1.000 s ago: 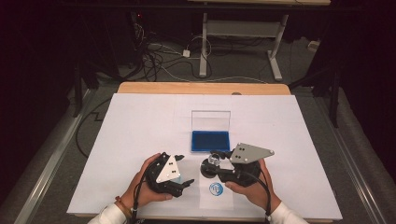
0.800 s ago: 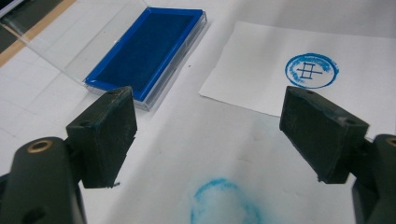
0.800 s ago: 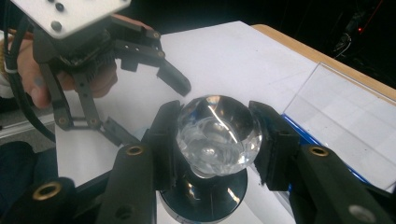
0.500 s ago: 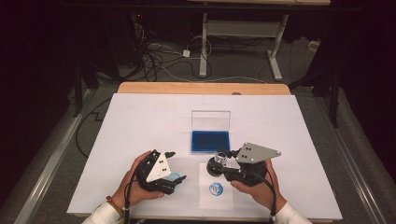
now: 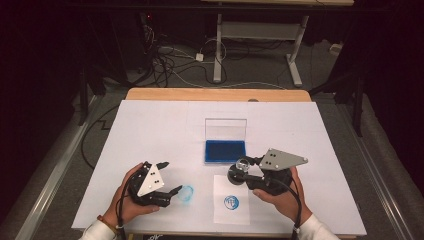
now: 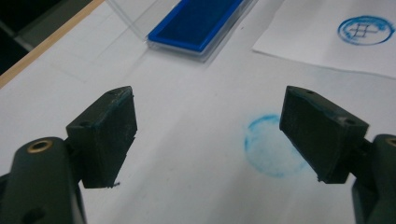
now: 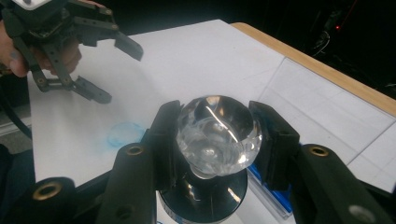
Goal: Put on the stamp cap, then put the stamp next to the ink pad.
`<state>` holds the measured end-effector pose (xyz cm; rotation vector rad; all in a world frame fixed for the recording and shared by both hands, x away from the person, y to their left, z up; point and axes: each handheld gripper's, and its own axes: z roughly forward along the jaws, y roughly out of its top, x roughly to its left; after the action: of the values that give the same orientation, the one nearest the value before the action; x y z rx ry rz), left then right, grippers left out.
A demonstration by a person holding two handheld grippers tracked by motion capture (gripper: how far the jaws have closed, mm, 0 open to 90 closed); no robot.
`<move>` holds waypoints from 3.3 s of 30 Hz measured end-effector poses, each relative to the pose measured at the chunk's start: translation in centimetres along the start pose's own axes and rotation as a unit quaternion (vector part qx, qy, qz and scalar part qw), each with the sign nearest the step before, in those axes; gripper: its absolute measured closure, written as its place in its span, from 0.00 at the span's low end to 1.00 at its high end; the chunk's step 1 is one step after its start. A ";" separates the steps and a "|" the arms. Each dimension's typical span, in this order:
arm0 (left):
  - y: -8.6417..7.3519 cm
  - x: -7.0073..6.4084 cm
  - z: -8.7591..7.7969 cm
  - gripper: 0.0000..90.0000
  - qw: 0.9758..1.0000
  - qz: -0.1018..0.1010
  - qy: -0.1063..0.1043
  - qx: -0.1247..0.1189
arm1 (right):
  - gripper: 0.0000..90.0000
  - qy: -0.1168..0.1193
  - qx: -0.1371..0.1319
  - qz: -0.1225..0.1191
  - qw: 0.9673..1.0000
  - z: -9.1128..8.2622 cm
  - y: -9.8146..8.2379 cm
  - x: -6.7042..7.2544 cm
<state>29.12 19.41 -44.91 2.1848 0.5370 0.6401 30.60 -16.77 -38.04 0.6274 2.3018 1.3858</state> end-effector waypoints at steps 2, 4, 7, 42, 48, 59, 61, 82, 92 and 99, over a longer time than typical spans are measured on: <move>-0.8 0.4 -0.6 0.20 1.000 -0.017 0.005 -0.005 | 0.63 -0.002 0.000 -0.002 1.000 -0.1 0.0 -0.1; -1.6 0.6 -1.0 0.20 1.000 -0.026 0.013 -0.002 | 0.63 -0.007 0.001 0.000 1.000 -0.2 0.0 -0.3; -2.6 1.0 -1.4 0.20 0.999 -0.034 0.016 0.005 | 0.63 -0.013 0.002 0.002 1.000 -0.3 -0.1 -0.6; -4.0 0.7 -1.3 0.20 0.998 -0.037 0.010 0.041 | 0.63 -0.106 0.041 0.040 0.993 1.5 -0.2 -7.5; -4.1 0.7 -1.2 0.20 0.998 -0.037 0.009 0.047 | 0.63 -0.121 0.059 0.056 0.989 2.3 -0.9 -9.0; -4.2 0.6 -1.1 0.20 0.998 -0.041 0.005 0.053 | 0.63 -0.132 0.106 0.068 0.983 4.5 -2.5 -10.2; -4.2 0.6 -1.1 0.20 0.998 -0.041 0.003 0.054 | 0.63 -0.138 0.116 0.065 0.981 5.0 -2.9 -10.3; -4.2 0.2 -0.8 0.20 0.998 -0.032 -0.004 0.061 | 0.63 -0.139 0.140 0.059 0.979 6.4 -4.9 -10.3; -4.2 0.1 -0.8 0.20 0.997 -0.030 -0.007 0.065 | 0.63 -0.136 0.133 0.066 0.979 6.3 -5.3 -10.3; -4.1 0.1 -0.8 0.20 0.998 -0.031 -0.008 0.063 | 0.63 -0.137 0.133 0.061 0.980 6.3 -5.3 -10.3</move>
<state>28.06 22.45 -47.63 2.2791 0.6492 0.5702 41.53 -20.11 -44.57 0.9909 2.2685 0.9729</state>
